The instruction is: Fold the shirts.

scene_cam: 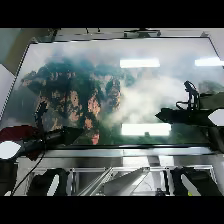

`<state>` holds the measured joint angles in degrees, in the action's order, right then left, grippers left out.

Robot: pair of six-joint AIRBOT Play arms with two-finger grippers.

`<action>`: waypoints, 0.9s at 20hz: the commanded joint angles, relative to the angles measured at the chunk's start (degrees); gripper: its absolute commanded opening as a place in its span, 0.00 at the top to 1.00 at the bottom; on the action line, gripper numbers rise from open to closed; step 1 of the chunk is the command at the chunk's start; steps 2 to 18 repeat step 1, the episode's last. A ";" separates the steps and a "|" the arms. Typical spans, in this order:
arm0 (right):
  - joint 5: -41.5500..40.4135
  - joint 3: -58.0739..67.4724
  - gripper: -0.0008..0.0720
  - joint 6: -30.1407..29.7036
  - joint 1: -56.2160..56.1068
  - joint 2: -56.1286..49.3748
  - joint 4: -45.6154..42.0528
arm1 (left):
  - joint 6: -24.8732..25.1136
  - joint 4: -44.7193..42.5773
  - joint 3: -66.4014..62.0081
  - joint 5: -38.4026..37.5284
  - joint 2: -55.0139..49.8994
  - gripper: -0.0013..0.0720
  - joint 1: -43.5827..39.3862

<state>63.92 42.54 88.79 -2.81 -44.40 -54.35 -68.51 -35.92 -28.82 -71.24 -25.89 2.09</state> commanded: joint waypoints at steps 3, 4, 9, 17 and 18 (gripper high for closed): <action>-0.33 -0.28 0.97 -0.13 -0.39 0.09 0.22 | -0.15 -0.07 0.81 0.59 0.92 0.96 -0.39; -0.33 -0.28 0.97 -0.13 -0.39 0.09 0.22 | -0.15 -0.07 0.81 0.59 0.92 0.96 -0.39; -0.33 -0.28 0.97 -0.13 -0.39 0.09 0.22 | -0.15 -0.07 0.81 0.59 0.92 0.96 -0.39; -0.33 -0.28 0.97 -0.13 -0.39 0.09 0.22 | -0.15 -0.07 0.81 0.59 0.92 0.96 -0.39; -0.33 -0.28 0.97 -0.13 -0.39 0.09 0.22 | -0.15 -0.07 0.81 0.59 0.92 0.96 -0.39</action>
